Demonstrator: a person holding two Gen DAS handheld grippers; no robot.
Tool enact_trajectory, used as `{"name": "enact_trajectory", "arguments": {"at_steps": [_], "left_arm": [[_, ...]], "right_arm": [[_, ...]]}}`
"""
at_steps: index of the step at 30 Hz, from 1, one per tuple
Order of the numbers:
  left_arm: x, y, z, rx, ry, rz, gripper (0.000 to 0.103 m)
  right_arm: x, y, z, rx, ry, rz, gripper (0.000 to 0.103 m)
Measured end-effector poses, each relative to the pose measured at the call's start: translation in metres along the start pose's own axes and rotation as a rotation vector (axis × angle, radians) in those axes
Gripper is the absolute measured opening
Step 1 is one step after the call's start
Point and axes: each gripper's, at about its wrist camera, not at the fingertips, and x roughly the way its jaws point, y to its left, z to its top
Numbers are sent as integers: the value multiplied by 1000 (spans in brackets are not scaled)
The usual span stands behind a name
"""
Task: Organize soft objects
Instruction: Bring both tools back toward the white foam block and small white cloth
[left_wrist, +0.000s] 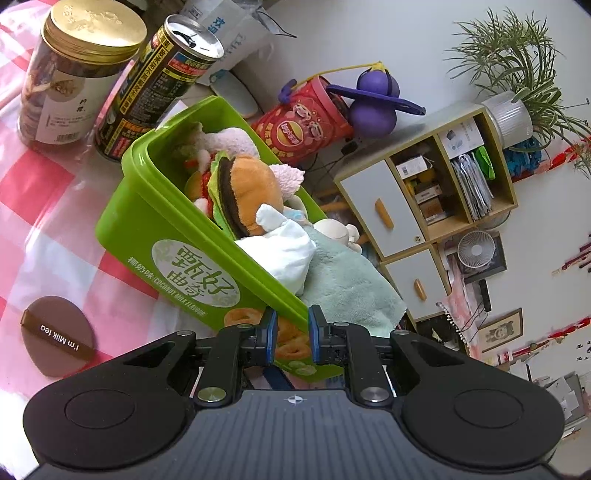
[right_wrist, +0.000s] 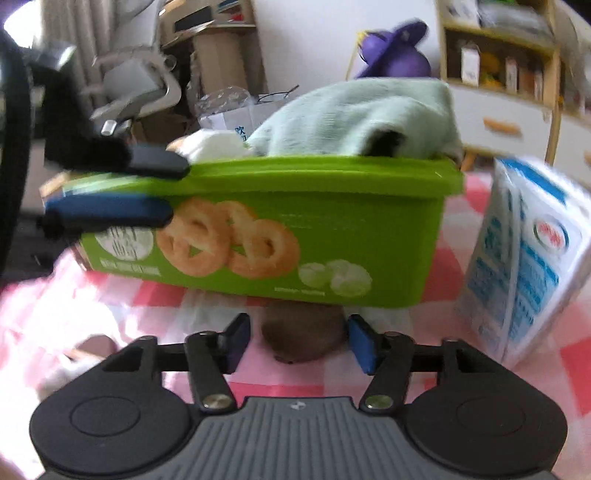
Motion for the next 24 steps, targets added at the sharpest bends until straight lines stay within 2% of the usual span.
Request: {"name": "enact_trajectory", "arguments": {"at_steps": [2,5,13,16,17,19,21,23,24], "left_arm": [[0,0,0,1,2,0,16],[0,2,-1,-1,7,-1,16],[8,20,-13,7,45,34,16],[10,27,-18,19,49,40,16],[9,26,-18,32,46,41,16],[7,22,-18,73,46,54,15],[1,18,-20,115,58,61,21],[-9,14,-22,165,68,67,42],[-16,11,-23,199,66,78,47]], "right_arm": [[-2,7,-4,-76,-8,1,28],[-12,9,-7,-127,20,75,21],[-48,-6,-18,-177,146,237,18],[-54,-10,-17,-180,174,237,27],[-56,-12,-16,-174,169,231,32],[-59,-15,-10,-147,157,222,36],[-62,-21,-6,-119,159,219,37],[-64,-18,-4,-106,162,221,38],[-70,-12,-8,-102,163,215,39]]}}
